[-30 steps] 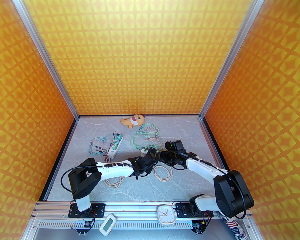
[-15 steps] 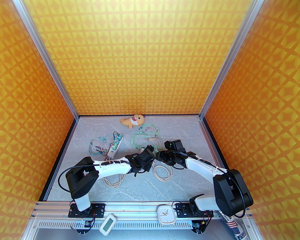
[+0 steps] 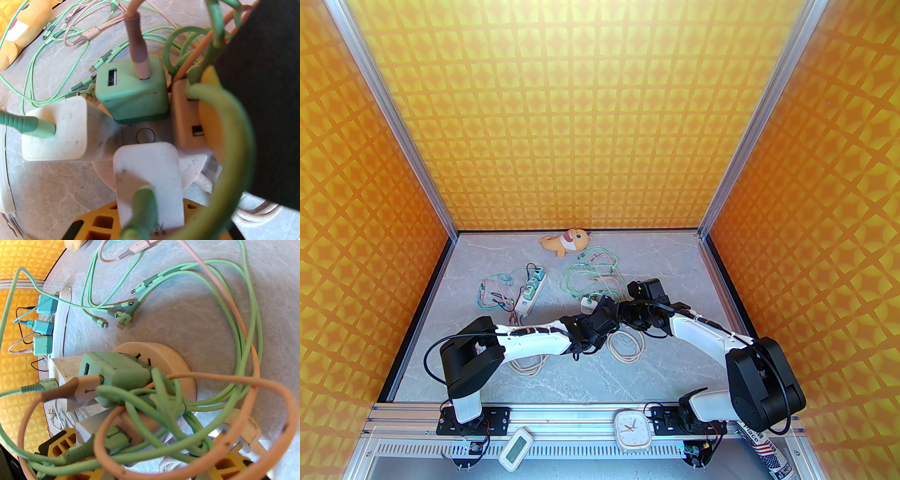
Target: Pull the plug off the socket
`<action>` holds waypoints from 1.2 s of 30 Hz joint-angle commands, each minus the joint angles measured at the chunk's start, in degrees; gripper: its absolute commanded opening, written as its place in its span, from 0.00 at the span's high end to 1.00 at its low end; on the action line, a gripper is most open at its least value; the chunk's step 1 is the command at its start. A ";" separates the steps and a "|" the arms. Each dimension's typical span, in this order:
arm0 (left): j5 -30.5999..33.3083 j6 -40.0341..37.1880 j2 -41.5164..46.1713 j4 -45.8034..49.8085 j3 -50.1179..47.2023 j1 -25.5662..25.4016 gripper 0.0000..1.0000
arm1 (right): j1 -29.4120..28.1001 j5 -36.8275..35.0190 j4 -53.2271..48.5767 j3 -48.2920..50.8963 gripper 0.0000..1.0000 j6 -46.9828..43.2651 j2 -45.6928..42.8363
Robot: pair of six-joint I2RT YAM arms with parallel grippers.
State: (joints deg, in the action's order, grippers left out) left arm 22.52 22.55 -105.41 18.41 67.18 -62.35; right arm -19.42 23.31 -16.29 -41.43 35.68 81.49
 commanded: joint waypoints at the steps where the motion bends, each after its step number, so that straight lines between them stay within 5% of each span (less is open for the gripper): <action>1: -2.87 1.27 3.07 -1.54 1.61 -0.41 1.00 | -0.46 -10.87 -7.96 2.85 0.48 -1.41 4.44; 14: -11.27 4.79 6.74 -4.53 -1.90 3.75 1.00 | -0.74 -11.49 -8.49 2.06 0.48 -1.97 4.87; 25: 2.88 -1.80 -0.49 1.96 3.31 -4.09 1.00 | -2.31 -12.66 -8.84 1.35 0.48 -1.74 6.13; 36: 0.12 1.37 6.11 2.36 1.49 -1.82 1.00 | -2.38 -13.72 -9.72 0.67 0.48 -2.27 6.05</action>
State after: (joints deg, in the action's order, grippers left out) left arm 26.37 23.70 -103.90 21.10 68.05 -63.99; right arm -21.43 20.91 -17.47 -43.35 35.03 82.67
